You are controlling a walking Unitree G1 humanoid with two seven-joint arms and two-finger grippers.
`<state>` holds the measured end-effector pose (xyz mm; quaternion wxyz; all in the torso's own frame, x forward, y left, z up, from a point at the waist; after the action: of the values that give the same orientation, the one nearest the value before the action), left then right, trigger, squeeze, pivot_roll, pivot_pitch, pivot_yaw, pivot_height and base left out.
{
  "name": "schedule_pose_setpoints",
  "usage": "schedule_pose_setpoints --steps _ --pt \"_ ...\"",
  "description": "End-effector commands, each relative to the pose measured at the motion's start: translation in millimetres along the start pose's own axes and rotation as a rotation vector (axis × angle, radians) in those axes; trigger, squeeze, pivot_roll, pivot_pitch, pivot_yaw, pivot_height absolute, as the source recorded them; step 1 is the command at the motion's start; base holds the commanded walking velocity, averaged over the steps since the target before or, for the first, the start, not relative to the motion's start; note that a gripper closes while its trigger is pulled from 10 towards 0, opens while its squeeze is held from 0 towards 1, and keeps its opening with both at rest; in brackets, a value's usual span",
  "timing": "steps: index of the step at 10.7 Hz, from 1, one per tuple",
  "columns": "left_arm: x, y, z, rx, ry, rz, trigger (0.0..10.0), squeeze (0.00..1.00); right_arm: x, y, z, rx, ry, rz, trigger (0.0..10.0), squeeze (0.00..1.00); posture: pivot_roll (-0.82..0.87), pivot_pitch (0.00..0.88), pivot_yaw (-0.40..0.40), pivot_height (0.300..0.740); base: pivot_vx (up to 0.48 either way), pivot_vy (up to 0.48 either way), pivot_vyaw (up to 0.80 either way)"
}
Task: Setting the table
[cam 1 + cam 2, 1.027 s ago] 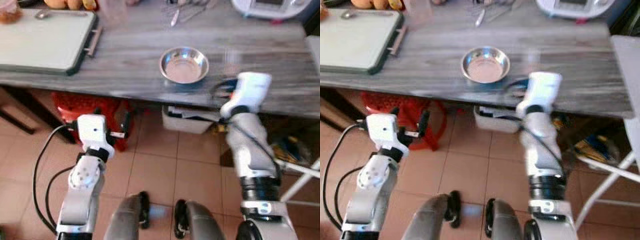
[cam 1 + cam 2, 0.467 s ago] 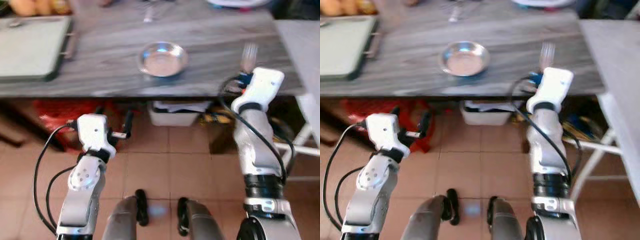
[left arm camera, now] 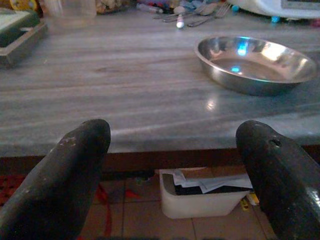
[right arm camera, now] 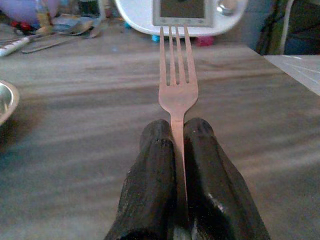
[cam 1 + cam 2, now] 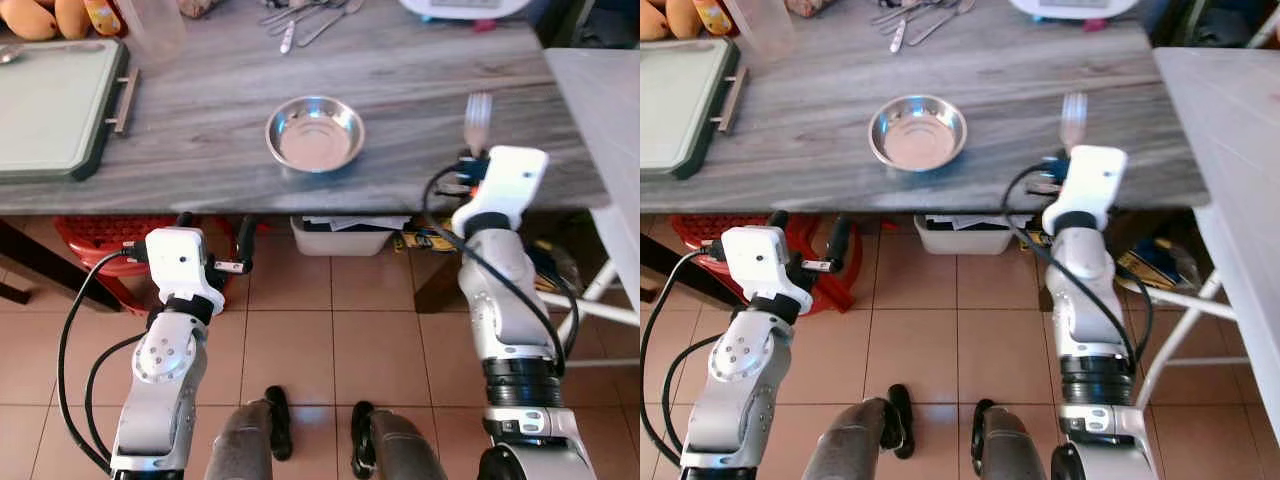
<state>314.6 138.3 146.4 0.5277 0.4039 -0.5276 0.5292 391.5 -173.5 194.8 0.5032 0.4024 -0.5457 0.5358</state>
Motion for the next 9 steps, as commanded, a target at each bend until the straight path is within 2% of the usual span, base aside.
schedule_pose_setpoints --steps 1,3,6,8,9 --pt "-1 2.6 -2.8 0.014 -0.007 -0.004 10.0 0.0 10 2.6 0.5 0.004 0.008 0.044 10.0 0.0 0.01 0.214 0.013 0.74 0.311 0.247 0.0" --pt "0 2.5 -5.3 0.029 -0.016 -0.002 10.0 0.0 10 4.4 1.1 0.01 0.001 0.047 10.0 0.0 0.01 0.216 0.013 0.74 0.249 0.12 0.0" --pt "3 4.6 -17.3 0.074 -0.044 0.001 10.0 0.0 8 5.6 -1.5 0.033 -0.014 0.047 10.0 0.0 0.02 0.222 0.012 0.74 0.0 0.0 0.0" --pt "5 5.3 -20.9 0.087 -0.053 0.001 10.0 0.0 8 -1.8 -1.2 0.051 -0.039 0.032 10.0 0.0 0.03 0.235 0.019 0.74 0.0 0.0 0.0" --pt "6 6.5 -21.0 0.085 -0.059 -0.002 10.0 0.0 6 -9.6 -4.1 0.088 -0.084 0.004 10.0 0.0 0.04 0.248 0.024 0.74 0.0 0.0 0.0"
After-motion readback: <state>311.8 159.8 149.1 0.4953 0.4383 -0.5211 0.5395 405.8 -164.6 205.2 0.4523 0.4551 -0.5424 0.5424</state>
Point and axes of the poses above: a point about 5 cm out from each wrist's last joint towards the gripper, its own y axis pointing back from the gripper into the wrist, its own x axis along the axis of the wrist's last joint, z = x × y, the point moved 6 cm from there along -y, pointing out of the wrist towards the gripper, and after that the axes turned 5 degrees about y, right-handed, at the moved point
